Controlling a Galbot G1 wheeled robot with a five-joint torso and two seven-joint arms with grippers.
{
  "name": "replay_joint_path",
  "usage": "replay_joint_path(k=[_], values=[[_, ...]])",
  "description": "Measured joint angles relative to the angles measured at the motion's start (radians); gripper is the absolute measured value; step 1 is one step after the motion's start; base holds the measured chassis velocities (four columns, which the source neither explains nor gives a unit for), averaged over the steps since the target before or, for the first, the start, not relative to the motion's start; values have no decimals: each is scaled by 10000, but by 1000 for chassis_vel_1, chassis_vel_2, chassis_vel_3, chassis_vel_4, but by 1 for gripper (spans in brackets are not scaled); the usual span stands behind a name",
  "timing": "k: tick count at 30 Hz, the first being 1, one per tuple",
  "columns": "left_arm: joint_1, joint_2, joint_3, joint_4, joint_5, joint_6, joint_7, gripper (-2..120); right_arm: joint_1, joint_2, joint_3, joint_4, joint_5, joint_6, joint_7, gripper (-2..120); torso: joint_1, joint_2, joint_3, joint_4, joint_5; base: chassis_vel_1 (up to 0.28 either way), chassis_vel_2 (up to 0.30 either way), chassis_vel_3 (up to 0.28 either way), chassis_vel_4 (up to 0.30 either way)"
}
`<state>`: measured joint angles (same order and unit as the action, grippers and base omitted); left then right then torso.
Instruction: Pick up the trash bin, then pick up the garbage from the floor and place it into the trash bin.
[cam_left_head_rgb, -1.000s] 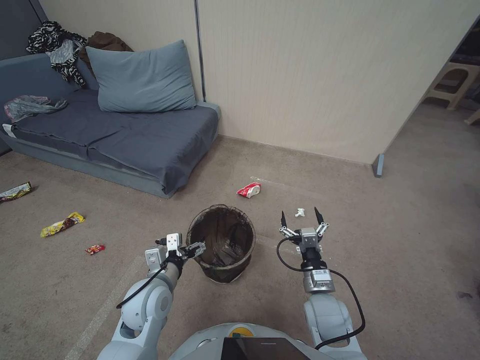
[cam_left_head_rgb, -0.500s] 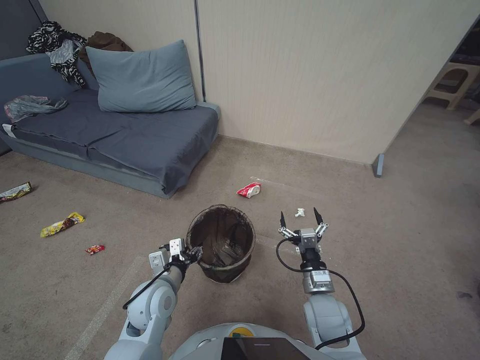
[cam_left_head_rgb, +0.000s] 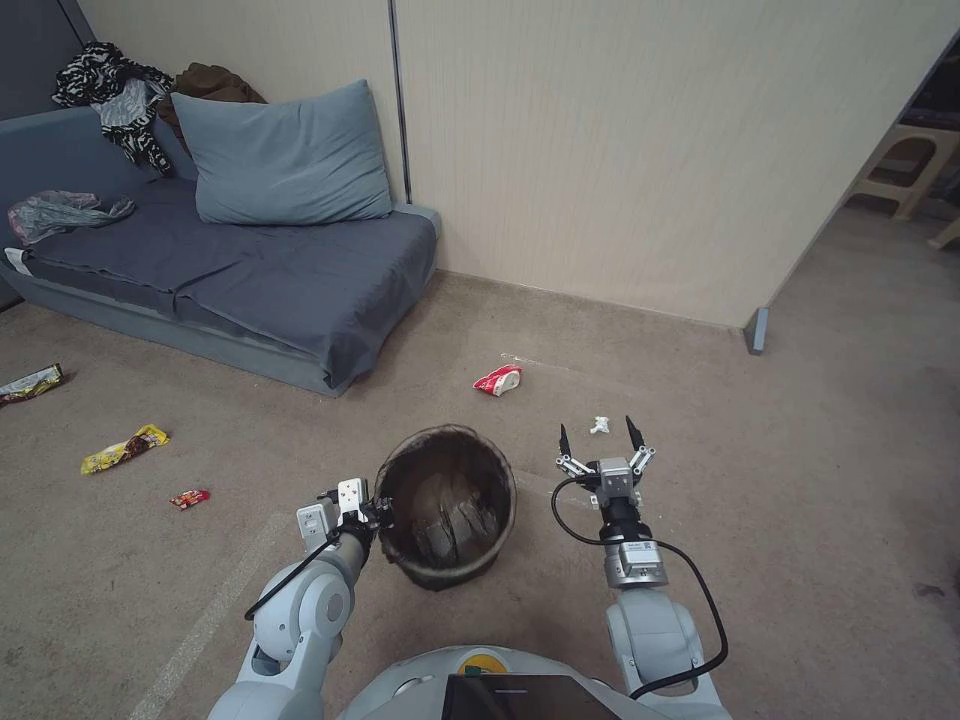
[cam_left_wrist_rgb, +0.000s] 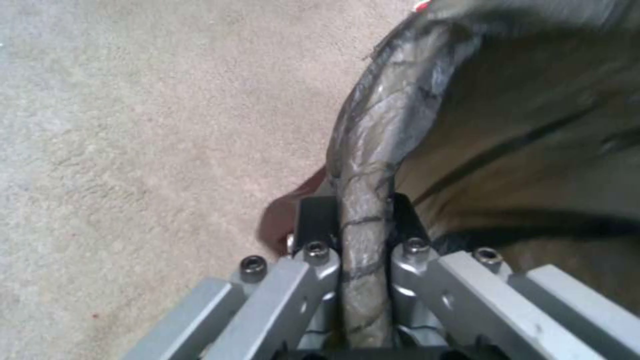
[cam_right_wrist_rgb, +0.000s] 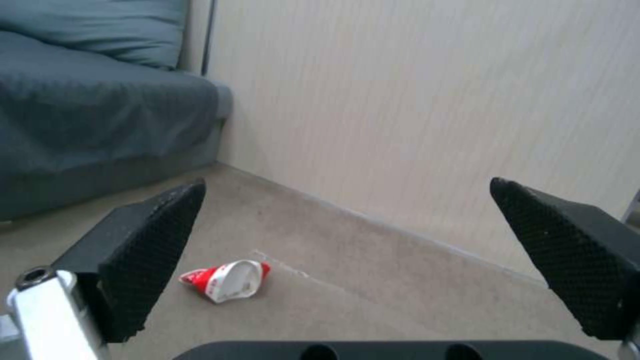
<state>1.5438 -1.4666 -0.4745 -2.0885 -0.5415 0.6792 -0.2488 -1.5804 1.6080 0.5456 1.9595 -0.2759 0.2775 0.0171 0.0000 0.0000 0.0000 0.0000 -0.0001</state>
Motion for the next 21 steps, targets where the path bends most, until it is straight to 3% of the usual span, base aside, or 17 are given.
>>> replay_joint_path(k=[13, 21], values=[[8, 4, -105, -37, 10, -43, -17, 2, 113, 0, 66, 1, -15, -61, 190, 100, 0, 0, 0, 0, 0, 0, 0, 0, 0], [81, 31, -246, -532, 257, -187, 54, 2, 191, 0, 2, -33, 379, 254, 179, 100, 0, 0, 0, 0, 0, 0, 0, 0, 0]])
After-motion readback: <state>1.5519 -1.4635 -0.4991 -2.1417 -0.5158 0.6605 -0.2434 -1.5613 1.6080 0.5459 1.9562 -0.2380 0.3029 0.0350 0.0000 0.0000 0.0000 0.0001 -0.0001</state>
